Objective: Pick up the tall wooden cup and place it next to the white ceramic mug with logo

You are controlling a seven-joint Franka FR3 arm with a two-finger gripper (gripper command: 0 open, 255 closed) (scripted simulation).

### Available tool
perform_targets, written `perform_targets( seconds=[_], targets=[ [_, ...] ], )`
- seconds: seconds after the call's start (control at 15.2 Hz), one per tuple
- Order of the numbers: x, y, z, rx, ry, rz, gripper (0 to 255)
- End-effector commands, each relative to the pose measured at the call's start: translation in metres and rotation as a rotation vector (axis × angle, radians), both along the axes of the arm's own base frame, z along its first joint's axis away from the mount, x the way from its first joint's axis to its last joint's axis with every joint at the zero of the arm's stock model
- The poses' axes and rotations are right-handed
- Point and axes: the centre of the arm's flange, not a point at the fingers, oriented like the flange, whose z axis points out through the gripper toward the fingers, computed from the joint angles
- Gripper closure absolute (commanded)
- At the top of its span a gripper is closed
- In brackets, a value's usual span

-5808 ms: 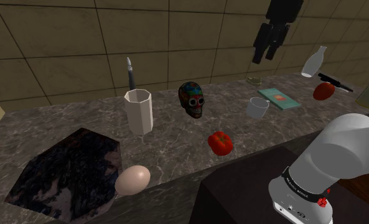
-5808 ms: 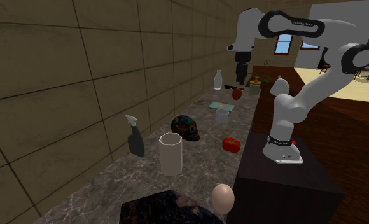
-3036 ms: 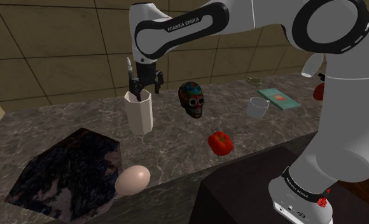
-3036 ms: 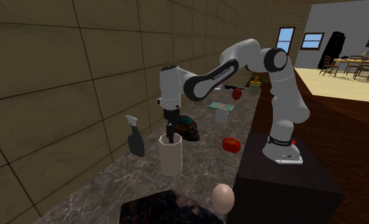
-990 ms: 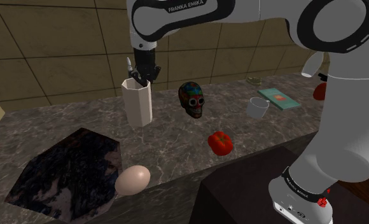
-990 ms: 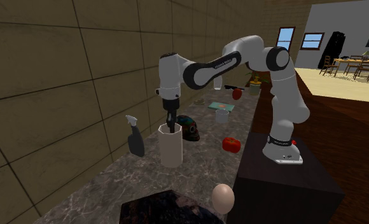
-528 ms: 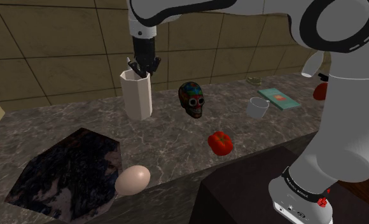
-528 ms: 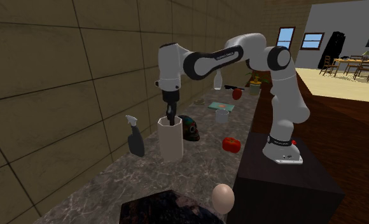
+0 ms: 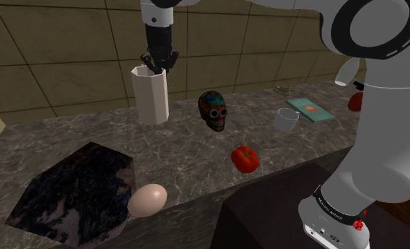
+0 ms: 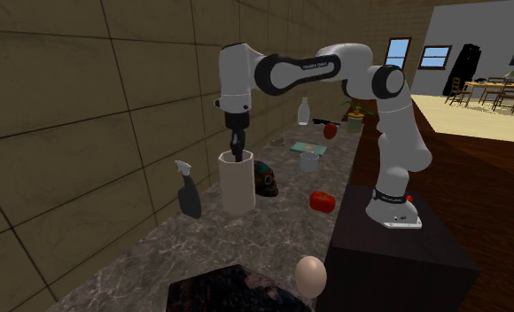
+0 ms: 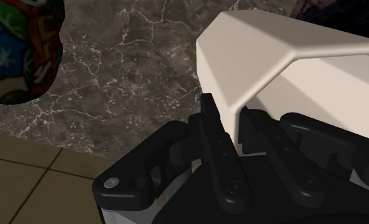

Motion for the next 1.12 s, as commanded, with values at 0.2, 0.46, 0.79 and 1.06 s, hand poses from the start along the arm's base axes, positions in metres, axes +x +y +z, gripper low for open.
perform_targets(
  seconds=[0.2,0.46,0.79,1.06],
  targets=[
    [-0.017,-0.020,0.018,0.000,0.000,0.000,255],
    [-0.050,-0.061,0.028,0.000,0.000,0.000,255],
    [-0.090,-0.112,0.039,0.000,0.000,0.000,255],
    [-0.122,-0.152,0.048,0.000,0.000,0.000,255]
  ],
)
